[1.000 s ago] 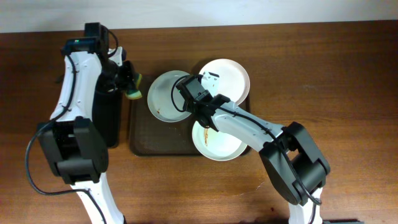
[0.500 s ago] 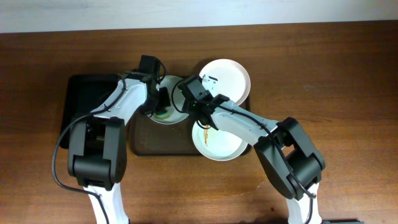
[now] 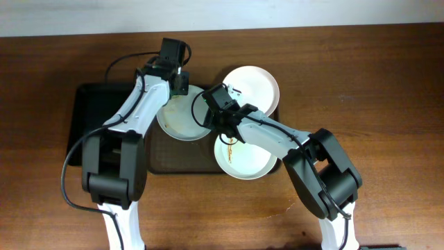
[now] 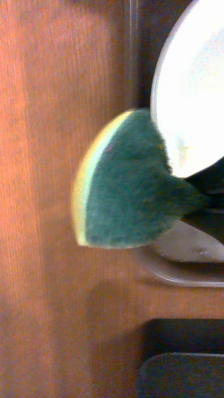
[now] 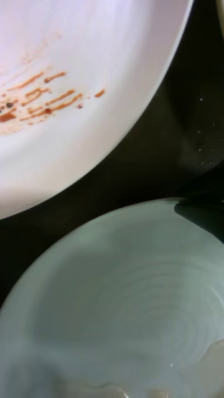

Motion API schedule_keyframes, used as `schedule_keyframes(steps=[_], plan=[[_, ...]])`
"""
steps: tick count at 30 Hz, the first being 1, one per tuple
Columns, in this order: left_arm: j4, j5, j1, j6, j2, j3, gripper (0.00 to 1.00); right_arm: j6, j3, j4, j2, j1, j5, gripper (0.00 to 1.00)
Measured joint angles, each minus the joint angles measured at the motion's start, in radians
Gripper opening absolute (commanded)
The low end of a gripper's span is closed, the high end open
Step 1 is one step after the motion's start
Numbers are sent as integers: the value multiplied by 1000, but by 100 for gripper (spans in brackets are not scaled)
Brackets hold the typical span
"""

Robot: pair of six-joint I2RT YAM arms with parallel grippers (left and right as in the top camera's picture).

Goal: Clean dirty plates on tray and stack at the side
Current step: 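Tilt the plate with the right gripper while the left sponge wipes it, then carry the plate with the right gripper to the table's right side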

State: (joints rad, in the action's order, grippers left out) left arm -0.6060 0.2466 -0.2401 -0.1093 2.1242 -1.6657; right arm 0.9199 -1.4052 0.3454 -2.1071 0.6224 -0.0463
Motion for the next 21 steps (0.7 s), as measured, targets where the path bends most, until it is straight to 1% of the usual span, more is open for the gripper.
schedule_keyframes(steps=[1,2,3,4,6,7,8,9,10,11,13,14,15,16,17,19,20,21], plan=[[-132,-43,3,1,0,-79,1,1,0,3,0,0,0,4],[-216,-79,13,-3,1,-148,1,1,-1,2,0,0,1,4],[-339,-137,39,-8,-1,-216,1,-20,-7,12,-1,-2,17,4],[-405,-196,81,-11,-1,-263,1,-40,-16,18,-3,-4,31,4],[-493,-273,150,-11,-2,-277,1,-124,-125,213,-13,-5,48,4],[-498,-297,182,-11,-2,-277,1,-190,-208,327,-20,-5,52,4],[-499,-311,254,-11,-2,-277,1,-282,-340,461,-26,-6,48,4],[-497,-318,283,-11,-2,-277,1,-321,-403,536,-32,-6,38,4],[-497,-325,310,-11,-2,-277,2,-365,-497,654,-37,-5,-9,4],[-495,-327,344,-11,-2,-278,1,-404,-587,721,-34,1,-90,4],[-496,-326,379,-11,-2,-277,1,-441,-690,834,-34,35,-288,4],[-497,-327,381,-11,-2,-278,2,-457,-708,843,-34,68,-367,12],[-497,-328,380,-11,-2,-277,1,-463,-708,846,-34,94,-388,27],[-497,-330,377,-11,-2,-277,1,-459,-708,847,-34,105,-374,40],[-497,-330,377,-11,-2,-277,1,-441,-708,847,-35,93,-313,42],[-499,-330,377,-11,-2,-277,2,-423,-697,843,-39,39,-186,43],[-502,-330,377,-11,-2,-277,2,-422,-662,829,-48,-19,-85,43],[-505,-330,377,-11,-2,-277,2,-422,-638,820,-65,-60,-23,43]])
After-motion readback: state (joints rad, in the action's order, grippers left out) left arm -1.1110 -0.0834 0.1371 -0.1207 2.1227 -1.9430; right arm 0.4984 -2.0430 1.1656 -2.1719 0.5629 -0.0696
